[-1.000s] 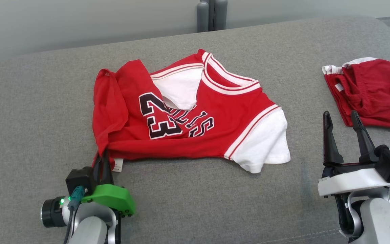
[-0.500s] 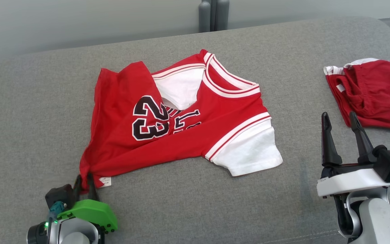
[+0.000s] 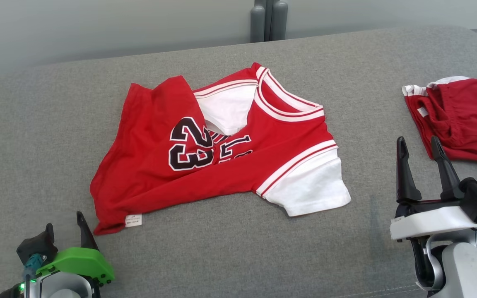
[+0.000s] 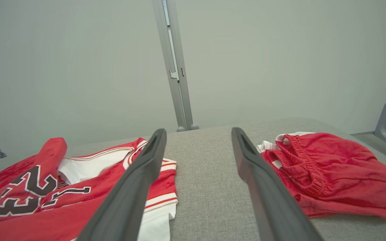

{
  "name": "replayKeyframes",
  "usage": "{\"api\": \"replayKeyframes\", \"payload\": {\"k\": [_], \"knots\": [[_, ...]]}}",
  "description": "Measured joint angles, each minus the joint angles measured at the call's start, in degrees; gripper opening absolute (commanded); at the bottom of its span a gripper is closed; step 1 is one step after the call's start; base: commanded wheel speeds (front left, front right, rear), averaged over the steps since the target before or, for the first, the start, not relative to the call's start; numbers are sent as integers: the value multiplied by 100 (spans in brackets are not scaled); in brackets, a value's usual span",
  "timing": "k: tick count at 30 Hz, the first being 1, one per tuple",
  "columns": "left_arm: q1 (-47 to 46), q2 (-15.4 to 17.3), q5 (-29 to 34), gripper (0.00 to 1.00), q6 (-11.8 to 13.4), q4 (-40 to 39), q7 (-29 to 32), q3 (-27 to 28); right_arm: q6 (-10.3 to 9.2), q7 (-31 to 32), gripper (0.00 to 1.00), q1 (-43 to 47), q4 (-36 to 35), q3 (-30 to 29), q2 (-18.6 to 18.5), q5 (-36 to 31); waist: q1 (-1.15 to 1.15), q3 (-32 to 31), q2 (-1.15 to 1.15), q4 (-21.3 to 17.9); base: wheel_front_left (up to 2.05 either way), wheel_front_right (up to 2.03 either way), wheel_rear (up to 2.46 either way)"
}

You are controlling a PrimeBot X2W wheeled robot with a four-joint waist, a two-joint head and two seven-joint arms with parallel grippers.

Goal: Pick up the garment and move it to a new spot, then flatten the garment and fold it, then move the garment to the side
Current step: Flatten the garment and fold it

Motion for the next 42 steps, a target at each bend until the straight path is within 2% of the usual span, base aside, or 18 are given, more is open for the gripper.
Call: {"api": "replayKeyframes", "payload": {"k": [7,14,22,29,31,32,33,35,37,38,39,41,42], "knots": [[134,-27,241,100,-30,-393,0,68,0,0,100,12,-11,-16,0,0,0,-20,0,45,0,0,0],[324,-296,394,100,-180,-836,0,-334,0,0,100,20,-1,-1,0,-1,0,-86,0,56,0,0,0],[391,-353,352,100,71,-417,0,-667,0,0,100,35,8,47,0,-1,0,-128,0,-11,0,0,0],[116,-358,378,100,280,135,0,-660,0,0,100,42,26,73,0,-9,0,-133,0,-68,0,0,0],[78,-359,408,91,299,219,0,-649,0,0,100,43,32,83,0,-9,0,-141,0,-80,0,0,0],[72,-359,408,83,303,234,0,-641,0,0,100,44,31,88,0,-9,0,-143,0,-85,0,0,0],[71,-359,408,74,303,237,0,-625,0,0,100,46,31,88,0,-9,0,-147,0,-88,0,0,0],[75,-359,408,48,303,232,0,-600,0,0,100,56,29,82,0,-9,0,-157,0,-85,0,0,0],[100,-359,409,36,301,216,0,-571,0,0,100,99,26,79,0,-9,0,-166,0,-76,0,0,0],[122,-359,409,36,301,215,0,-556,0,0,100,118,26,73,0,-9,0,-170,0,-68,0,0,0],[153,-360,408,30,296,219,0,-539,0,0,100,127,26,66,-1,-9,0,-173,0,-58,0,0,0],[200,-360,405,6,287,240,0,-505,0,0,100,128,25,68,0,-9,0,-179,0,-34,0,0,0],[205,-360,403,0,261,252,0,-488,0,0,100,128,24,81,0,-8,0,-181,0,-13,0,0,0]]}}
